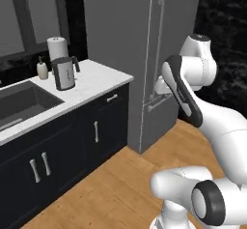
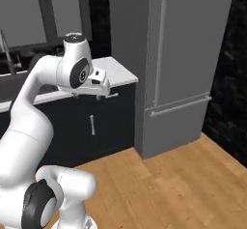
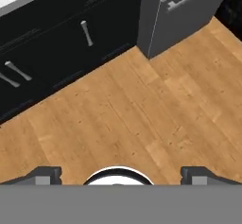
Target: Navigate to the electric kettle.
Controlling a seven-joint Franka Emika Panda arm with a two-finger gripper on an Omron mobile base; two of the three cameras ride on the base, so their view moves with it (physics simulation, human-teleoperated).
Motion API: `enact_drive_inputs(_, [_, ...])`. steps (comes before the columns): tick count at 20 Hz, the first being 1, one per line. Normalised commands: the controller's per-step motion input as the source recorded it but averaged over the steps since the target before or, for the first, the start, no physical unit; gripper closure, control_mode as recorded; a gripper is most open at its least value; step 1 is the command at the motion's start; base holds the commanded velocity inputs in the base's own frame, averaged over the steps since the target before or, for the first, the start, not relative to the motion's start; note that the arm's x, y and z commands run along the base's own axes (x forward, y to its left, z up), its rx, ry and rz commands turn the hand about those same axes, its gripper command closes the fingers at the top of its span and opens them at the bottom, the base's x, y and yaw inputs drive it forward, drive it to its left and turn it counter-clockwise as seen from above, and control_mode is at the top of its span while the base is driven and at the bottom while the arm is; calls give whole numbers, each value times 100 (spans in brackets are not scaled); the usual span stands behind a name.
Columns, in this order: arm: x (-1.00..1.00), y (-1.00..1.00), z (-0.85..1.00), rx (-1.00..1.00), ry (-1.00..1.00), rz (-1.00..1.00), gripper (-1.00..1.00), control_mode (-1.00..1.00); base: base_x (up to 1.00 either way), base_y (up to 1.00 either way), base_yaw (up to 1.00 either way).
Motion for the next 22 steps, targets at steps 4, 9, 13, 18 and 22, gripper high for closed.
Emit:
enact_drive_inputs(4, [0, 0, 0, 0, 0, 0, -100, 100, 76, -10, 60])
enact_drive_inputs(9, [0, 0, 0, 0, 0, 0, -100, 100, 96, -11, 50])
enact_drive_inputs(13, [0, 0, 0, 0, 0, 0, -100, 100, 95, -22, 32])
enact_drive_inputs(18, [0, 0, 0, 0, 0, 0, -100, 100, 72, -47, 19])
enact_drive_inputs(22, [0, 0, 0, 0, 0, 0, -100, 100, 84, -40, 21])
